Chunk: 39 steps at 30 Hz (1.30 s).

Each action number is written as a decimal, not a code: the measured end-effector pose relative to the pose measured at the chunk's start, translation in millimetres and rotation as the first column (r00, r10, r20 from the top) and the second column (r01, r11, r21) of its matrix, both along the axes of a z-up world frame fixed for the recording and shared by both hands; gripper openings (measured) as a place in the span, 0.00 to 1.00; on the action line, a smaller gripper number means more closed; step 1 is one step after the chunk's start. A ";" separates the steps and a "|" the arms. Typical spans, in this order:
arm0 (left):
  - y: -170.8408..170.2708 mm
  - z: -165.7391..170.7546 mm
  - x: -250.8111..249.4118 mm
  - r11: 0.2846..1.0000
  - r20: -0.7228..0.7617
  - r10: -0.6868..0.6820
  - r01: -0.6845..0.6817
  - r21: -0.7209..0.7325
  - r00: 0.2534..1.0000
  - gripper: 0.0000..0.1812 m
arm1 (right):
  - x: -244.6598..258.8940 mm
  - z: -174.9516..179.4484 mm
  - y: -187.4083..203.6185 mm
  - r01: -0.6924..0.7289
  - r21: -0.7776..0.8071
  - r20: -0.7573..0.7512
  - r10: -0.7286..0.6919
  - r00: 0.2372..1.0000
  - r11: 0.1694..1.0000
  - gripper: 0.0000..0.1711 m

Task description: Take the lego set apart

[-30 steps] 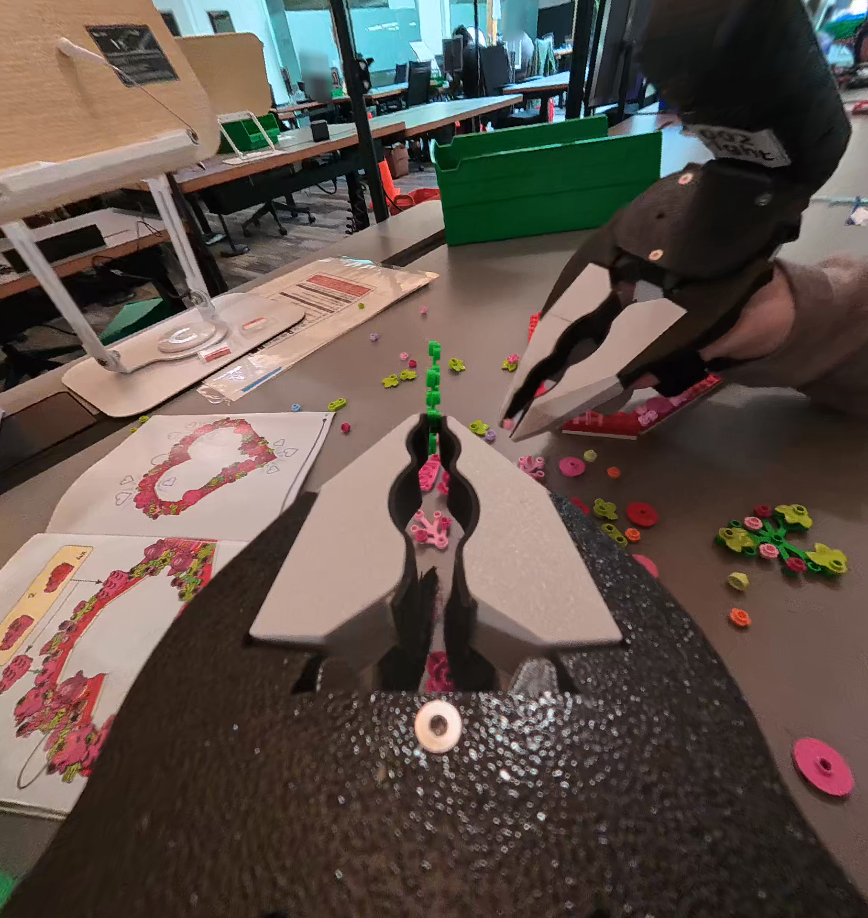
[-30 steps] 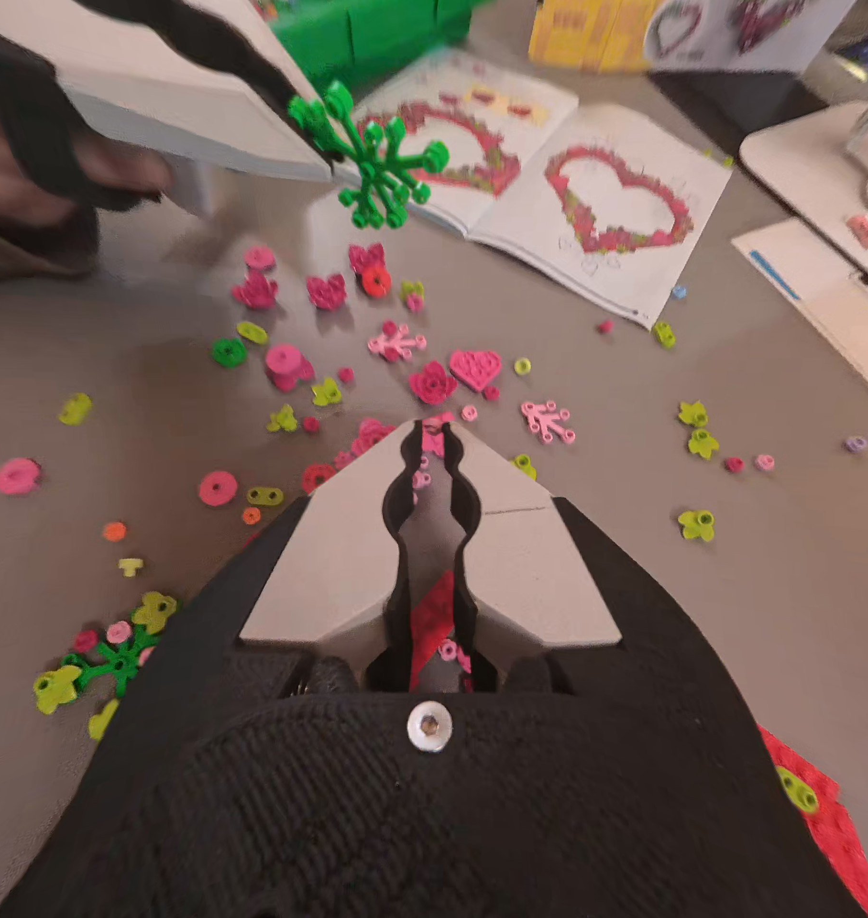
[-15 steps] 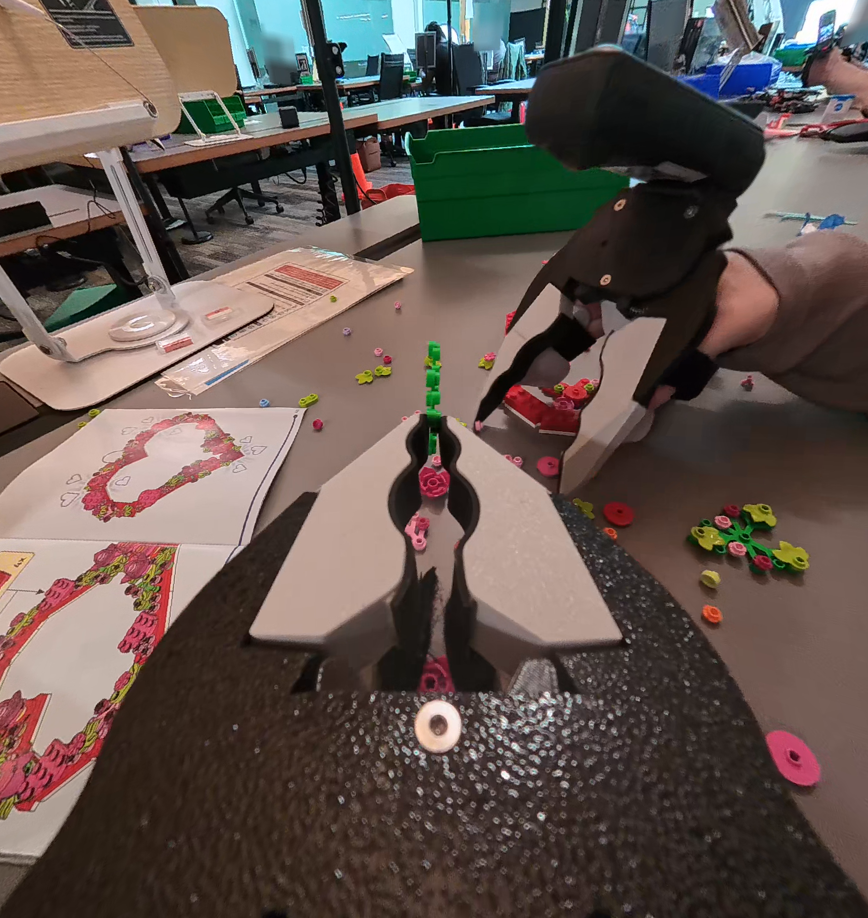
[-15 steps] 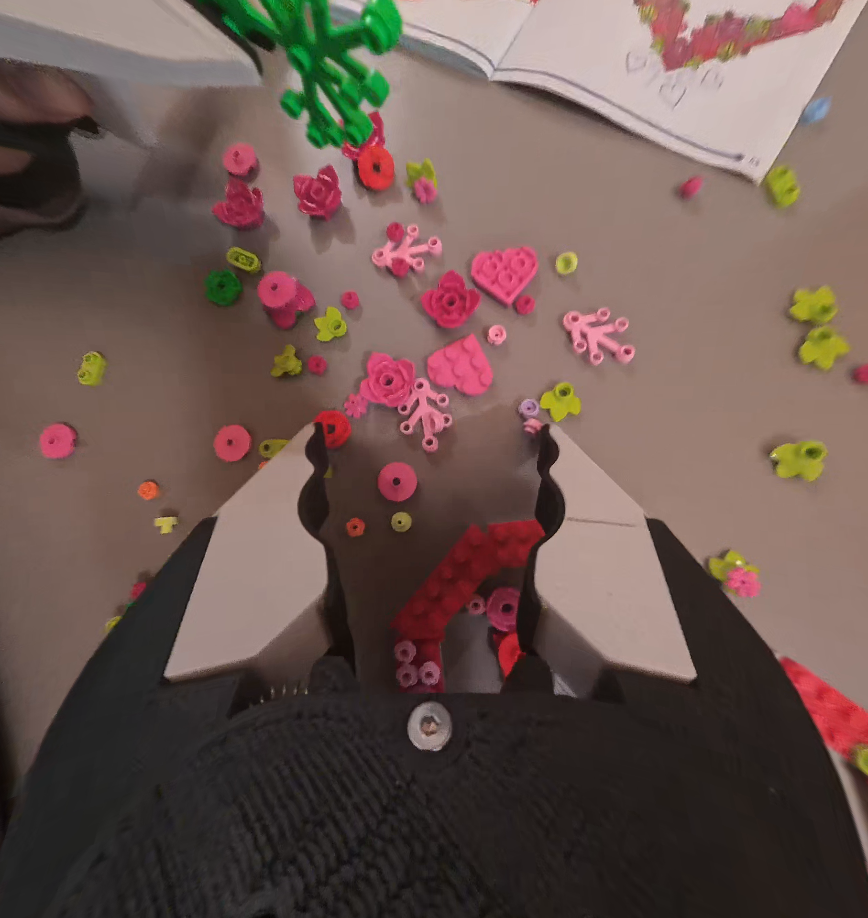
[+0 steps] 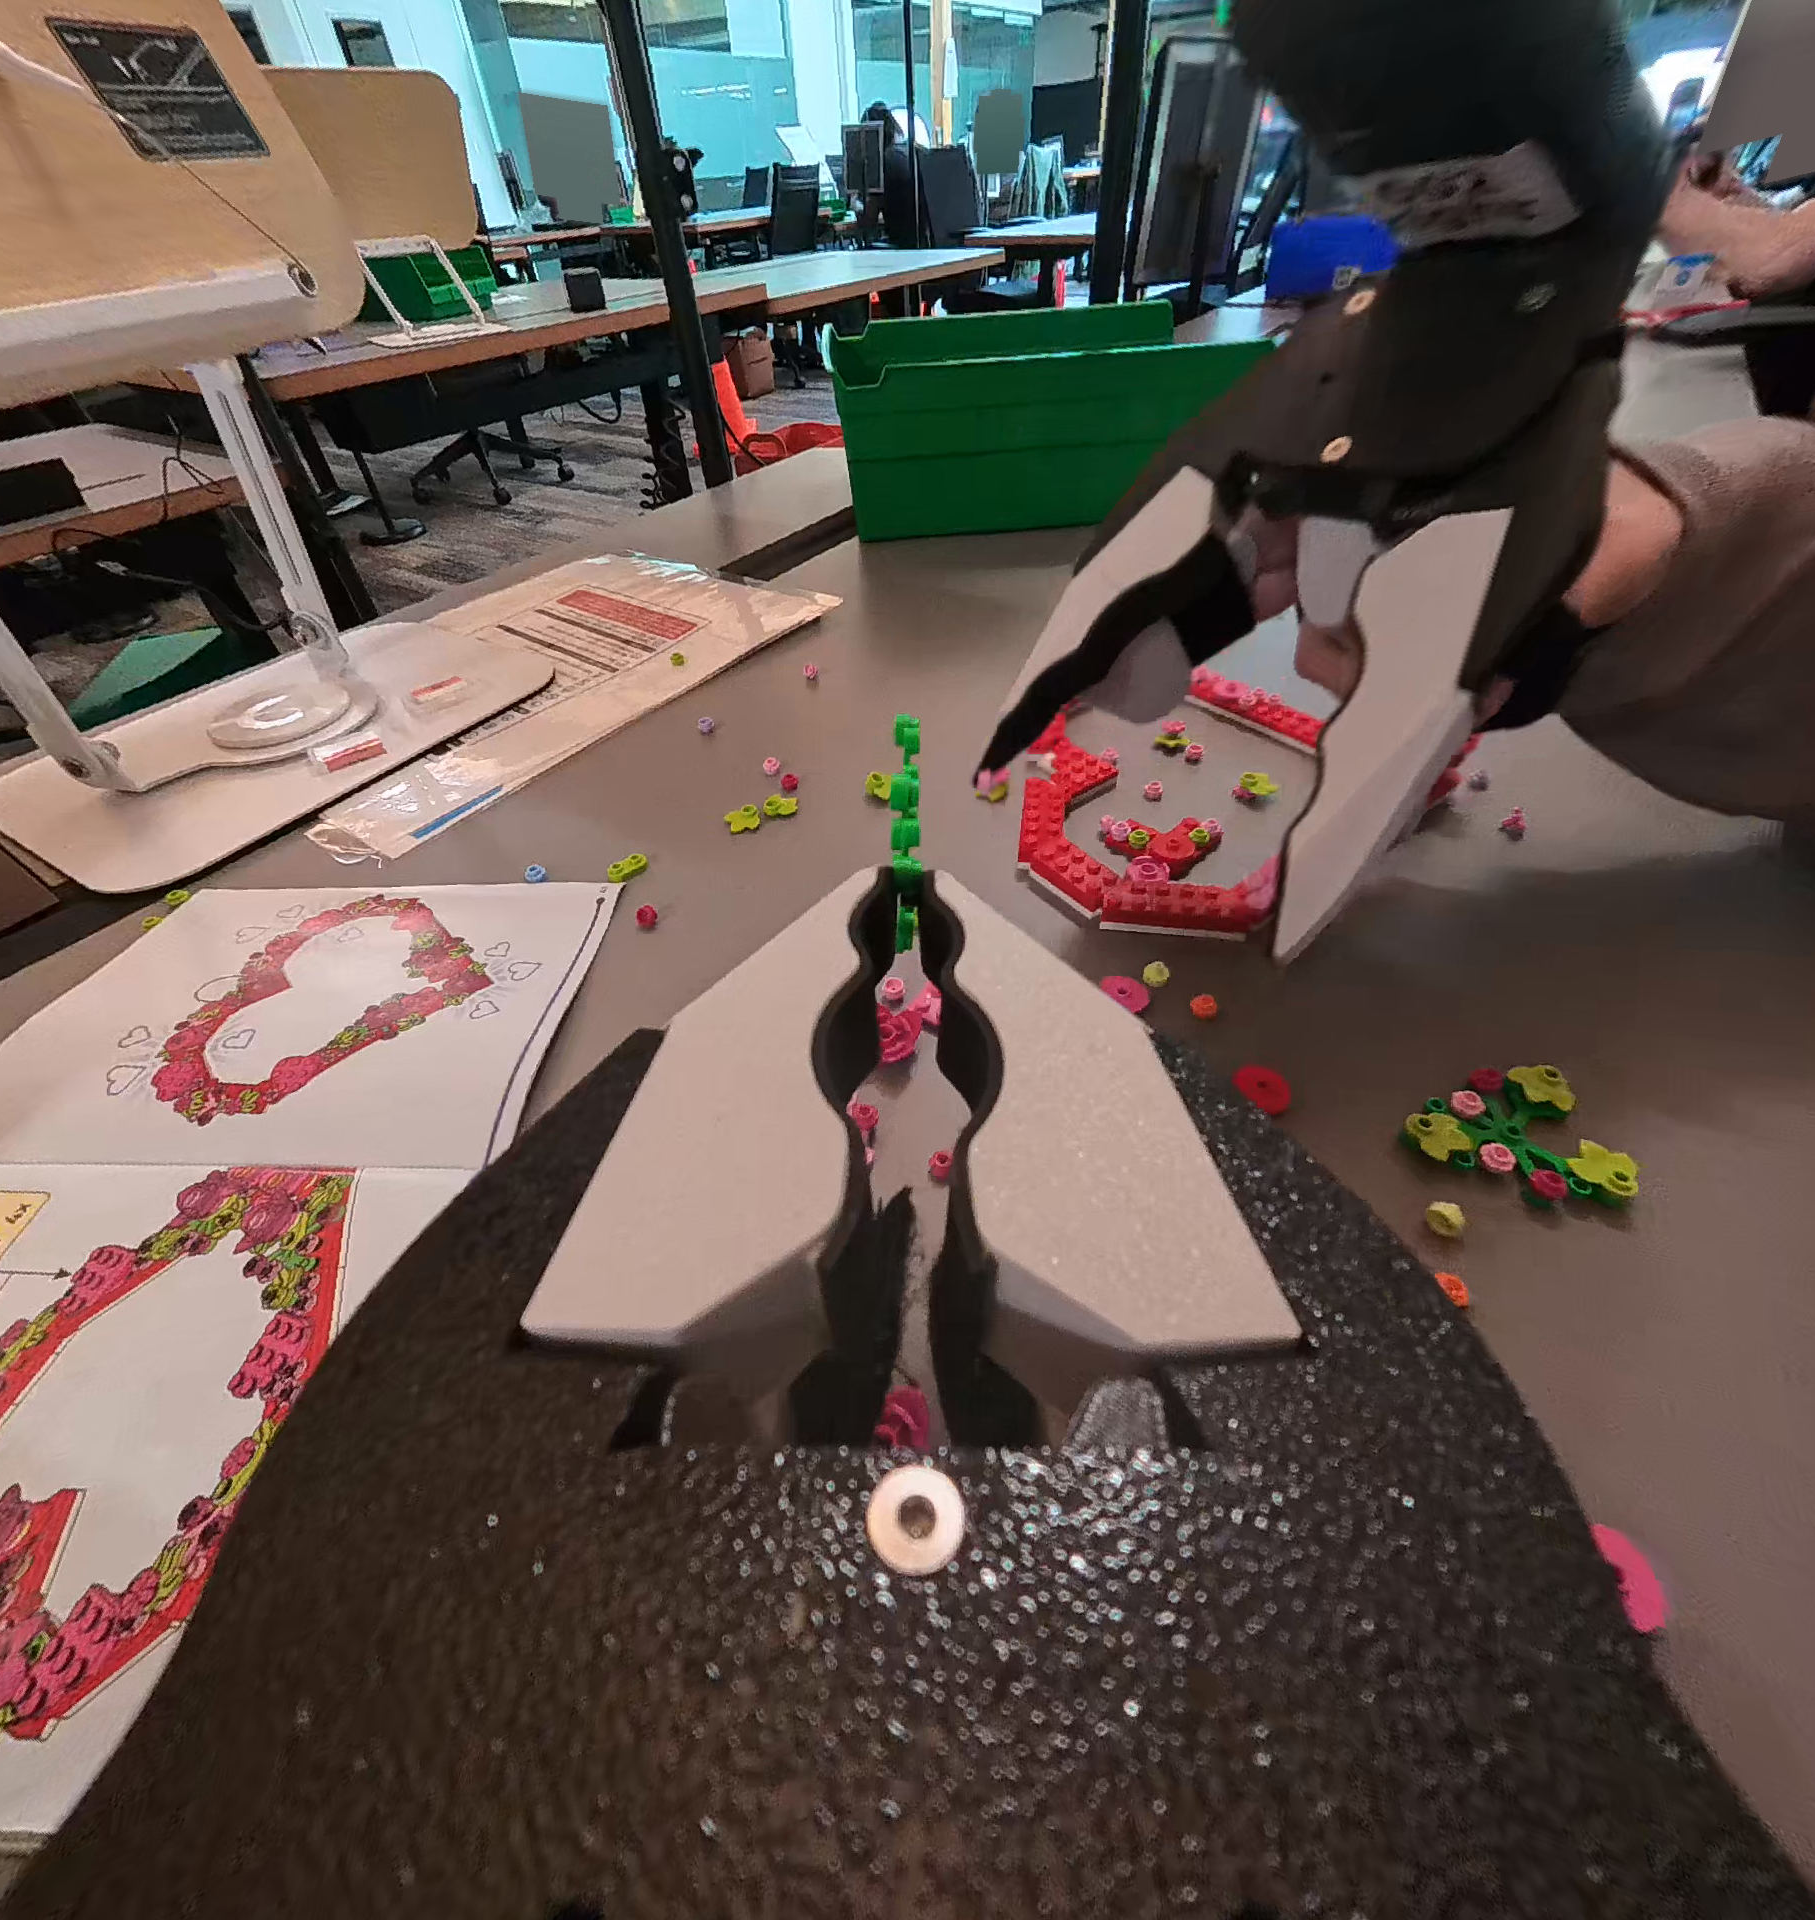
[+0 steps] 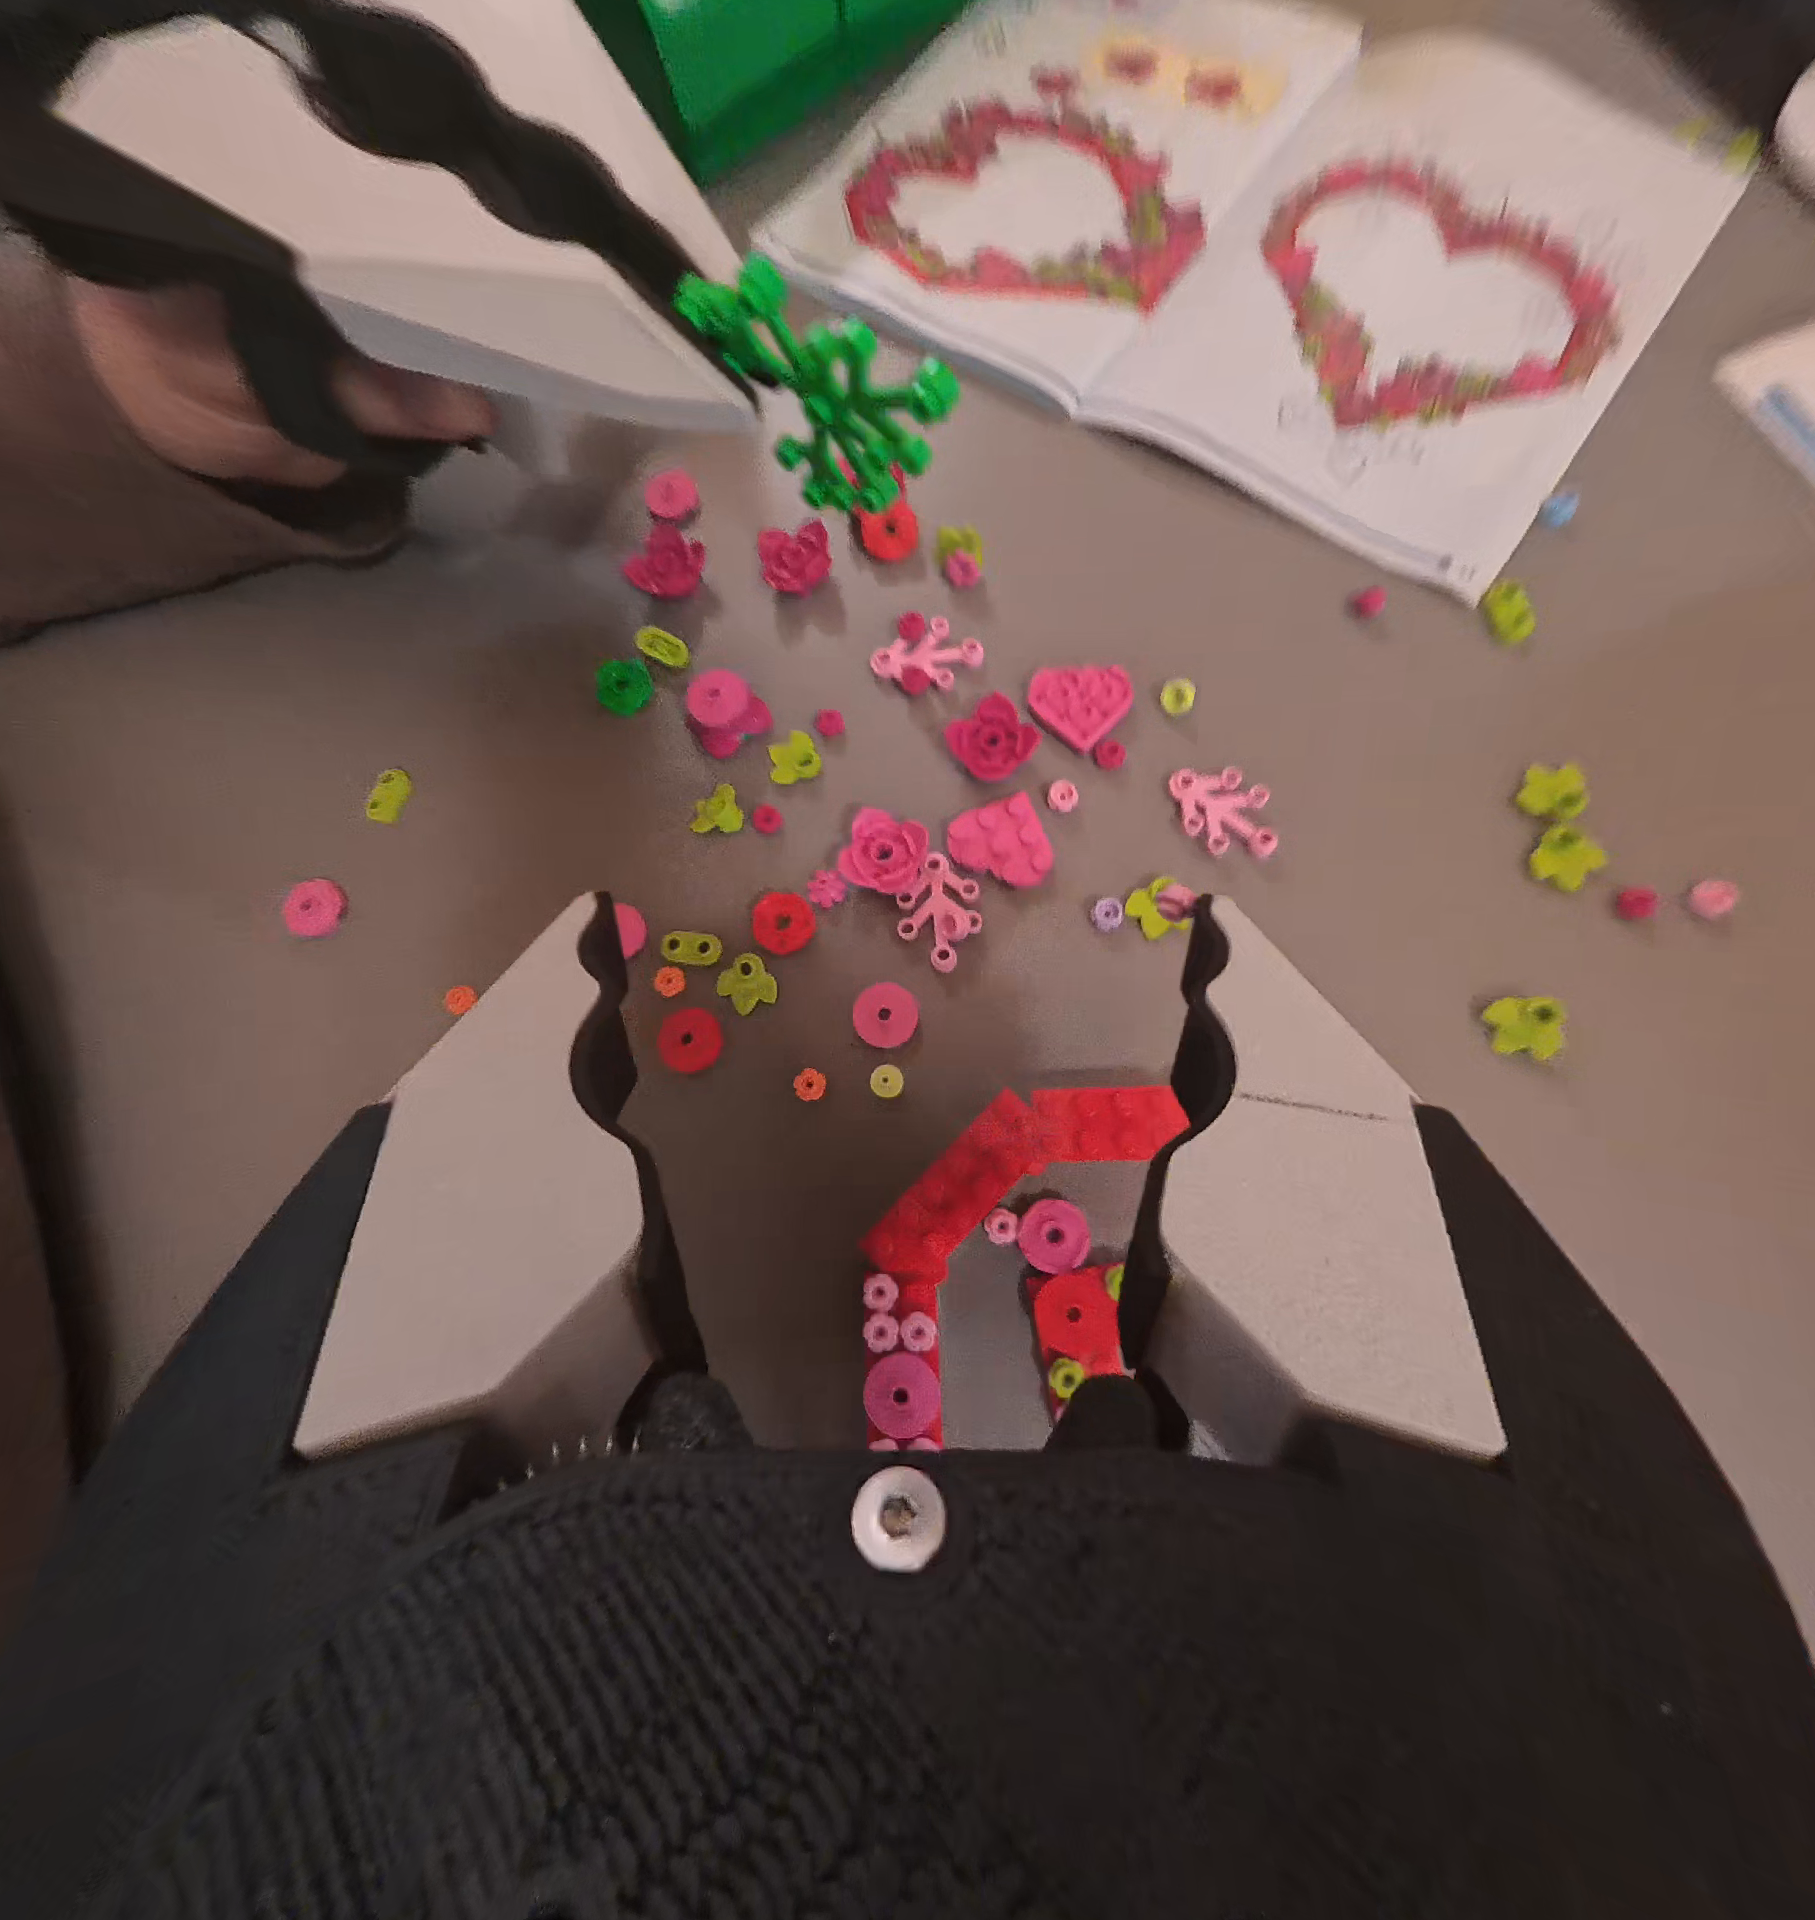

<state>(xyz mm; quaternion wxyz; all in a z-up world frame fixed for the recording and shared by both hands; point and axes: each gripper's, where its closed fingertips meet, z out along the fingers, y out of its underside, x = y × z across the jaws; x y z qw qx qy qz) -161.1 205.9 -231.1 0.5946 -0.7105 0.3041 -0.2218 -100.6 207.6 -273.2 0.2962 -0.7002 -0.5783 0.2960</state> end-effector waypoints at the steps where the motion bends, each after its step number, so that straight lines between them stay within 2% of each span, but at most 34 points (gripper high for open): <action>1: -1.0 2.1 0.3 1.000 0.005 -0.002 0.002 0.005 1.000 0.01 | 2.0 6.5 -3.8 -0.026 0.028 -0.020 0.027 0.999 0.999 0.62; 3: -2.6 5.5 1.5 1.000 0.010 -0.007 0.007 0.017 1.000 0.01 | 9.6 6.5 -12.9 -0.075 0.036 0.017 0.074 0.997 0.997 0.63; 6: -4.4 5.4 4.3 1.000 0.000 -0.016 0.016 0.023 1.000 0.01 | 22.2 1.1 -25.1 -0.142 0.047 0.093 0.138 0.986 0.989 0.69; 10: -4.2 5.4 3.8 0.999 -0.005 -0.011 0.011 0.033 1.000 0.01 | 54.9 -3.3 -23.7 -0.200 0.182 0.174 0.168 0.970 0.963 0.68; 13: -4.4 7.1 3.6 1.000 0.024 -0.016 0.015 0.024 1.000 0.01 | 84.6 -9.7 -15.7 -0.171 0.230 0.214 0.121 0.969 0.958 0.54; 17: -5.8 7.7 5.3 0.999 0.045 -0.030 0.029 0.012 0.999 0.00 | 98.3 -9.7 -12.5 -0.144 0.296 0.207 0.084 0.975 0.944 0.04; 18: -5.9 6.9 5.8 0.999 0.043 -0.032 0.031 0.010 0.999 0.00 | 99.5 -11.7 -12.3 -0.141 0.297 0.216 0.077 0.973 0.945 0.04; 21: -5.7 4.6 6.7 0.999 0.039 -0.034 0.034 0.004 0.999 0.00 | 94.2 -16.1 -13.5 -0.125 0.282 0.201 0.069 0.977 0.951 0.21; 23: -5.8 4.4 6.8 0.999 0.046 -0.038 0.038 -0.002 0.998 0.00 | 90.8 -19.9 -15.9 -0.147 0.287 0.213 0.087 0.973 0.946 0.16; 24: -6.0 5.0 6.7 0.999 0.055 -0.040 0.040 -0.004 0.998 0.01 | 89.2 -20.9 -15.9 -0.158 0.302 0.221 0.092 0.971 0.940 0.04; 33: -8.2 8.2 7.2 0.998 0.079 -0.057 0.057 -0.008 0.995 0.00 | 62.2 -11.8 -41.1 -0.286 0.358 0.197 0.228 0.954 0.889 0.04; 36: -21.4 10.3 23.4 0.986 0.071 -0.167 0.167 0.008 0.983 0.01 | 56.7 -17.8 -55.7 -0.319 0.261 0.244 0.257 0.935 0.911 0.28; 39: -30.9 3.0 37.5 0.974 -0.034 -0.222 0.223 0.033 0.974 0.01 | 57.1 -29.0 -70.6 -0.312 0.092 0.328 0.267 0.906 0.946 0.39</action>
